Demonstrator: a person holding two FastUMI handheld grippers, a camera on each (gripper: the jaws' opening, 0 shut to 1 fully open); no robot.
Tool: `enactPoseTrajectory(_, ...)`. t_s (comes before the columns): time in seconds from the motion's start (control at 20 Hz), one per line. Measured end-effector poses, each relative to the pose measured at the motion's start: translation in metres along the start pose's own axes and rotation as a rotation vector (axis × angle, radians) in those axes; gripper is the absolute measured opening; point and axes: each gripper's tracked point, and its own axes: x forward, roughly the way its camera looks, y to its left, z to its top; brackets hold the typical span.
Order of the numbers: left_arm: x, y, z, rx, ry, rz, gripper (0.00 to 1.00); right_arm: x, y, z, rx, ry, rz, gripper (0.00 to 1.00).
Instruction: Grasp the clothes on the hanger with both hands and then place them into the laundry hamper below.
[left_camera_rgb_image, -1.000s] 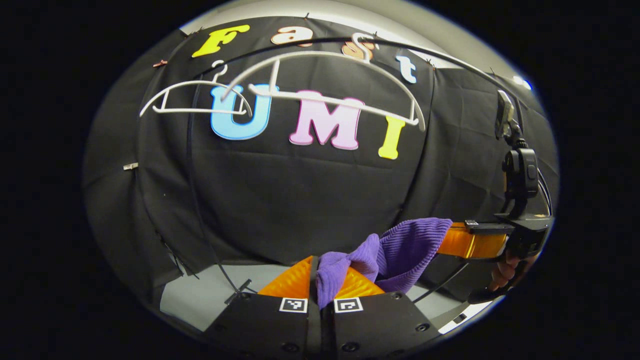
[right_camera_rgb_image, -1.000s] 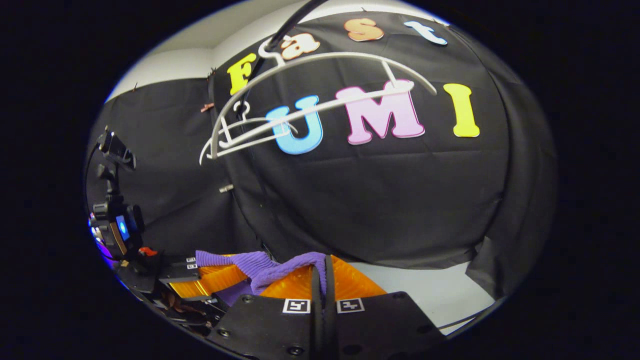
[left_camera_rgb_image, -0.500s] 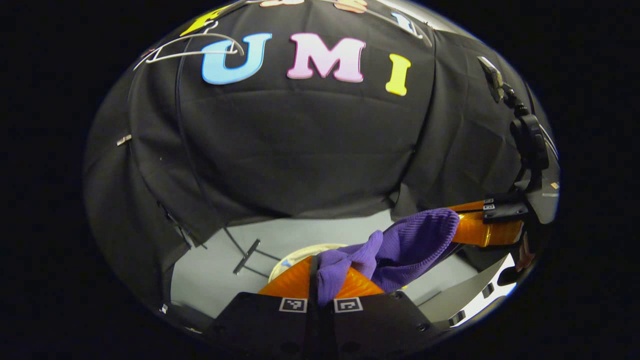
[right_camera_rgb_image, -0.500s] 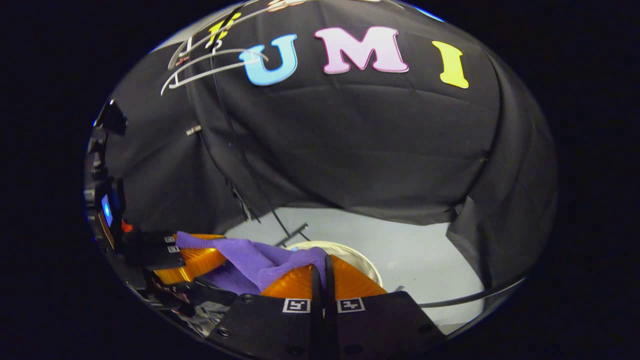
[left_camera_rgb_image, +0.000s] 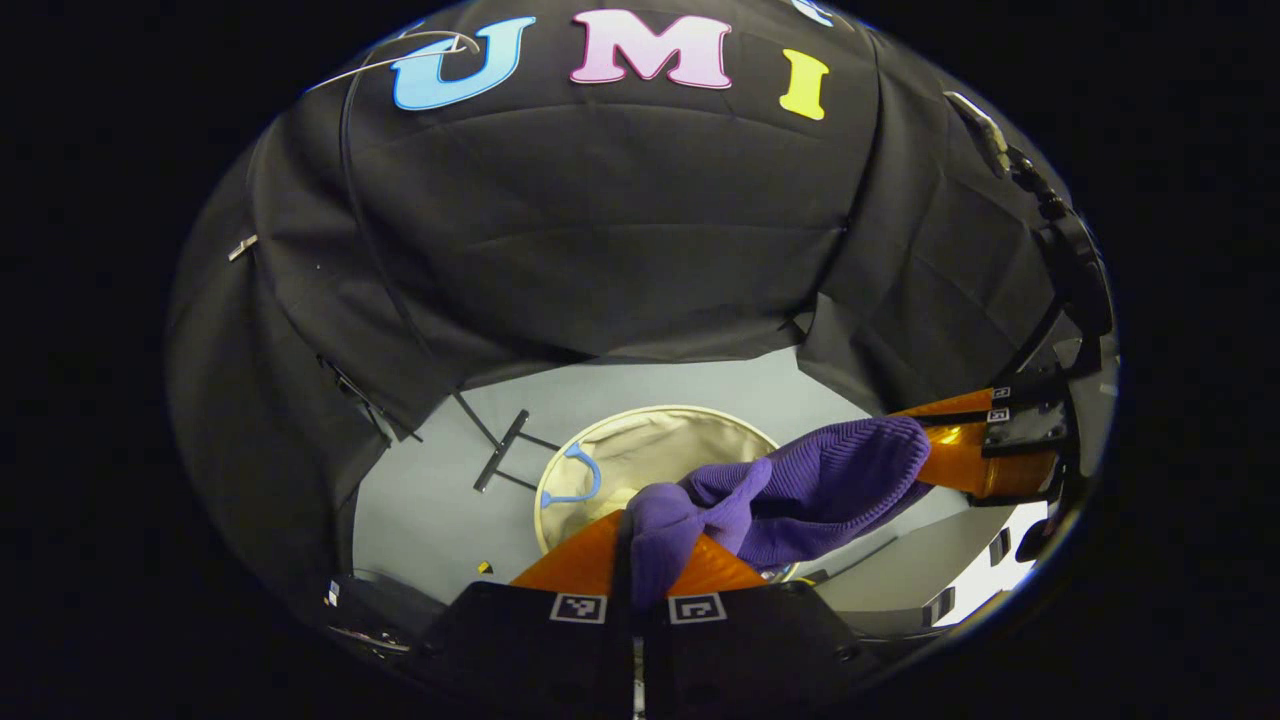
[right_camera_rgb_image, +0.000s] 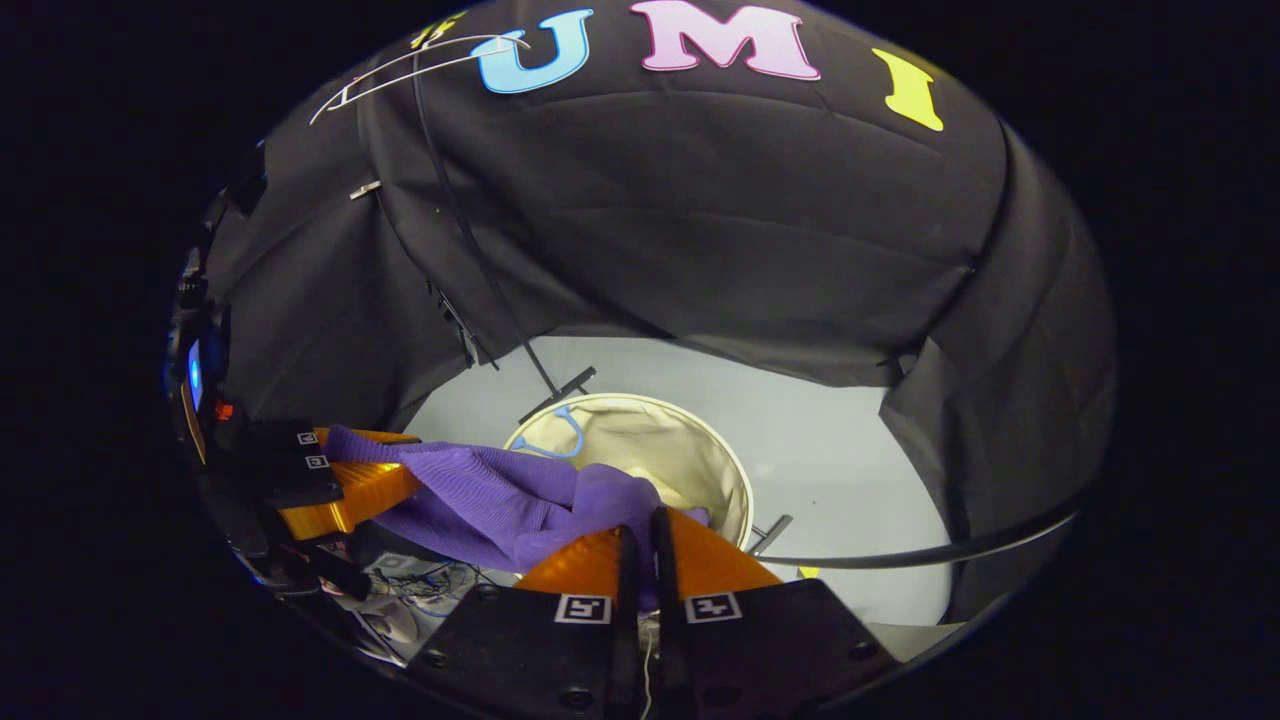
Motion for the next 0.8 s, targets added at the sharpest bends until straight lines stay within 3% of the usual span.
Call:
enactPoseTrajectory(0.05, -0.001, -0.002, -0.003, -0.012, 0.007, 0.001, 0.19, 0.0, -0.001, 0.001, 0.009, -0.003, -0.003, 0.29)
enactPoseTrajectory(0.15, 0.019, 0.0, -0.01, -0.006, 0.01, 0.023, 0.57, -0.004, -0.004, 0.006, 0.024, -0.02, -0.016, 1.0)
enactPoseTrajectory(0.25, -0.006, 0.001, 0.0, 0.006, 0.006, 0.024, 0.96, -0.01, -0.01, 0.006, 0.026, -0.03, -0.043, 0.99)
enactPoseTrajectory(0.45, -0.013, -0.005, -0.009, 0.008, 0.005, 0.035, 0.95, -0.016, -0.016, 0.003, 0.01, -0.031, -0.078, 0.99)
enactPoseTrajectory(0.8, -0.035, -0.01, 0.015, -0.049, -0.071, 0.068, 0.96, -0.039, -0.017, 0.022, -0.01, -0.096, -0.073, 0.99)
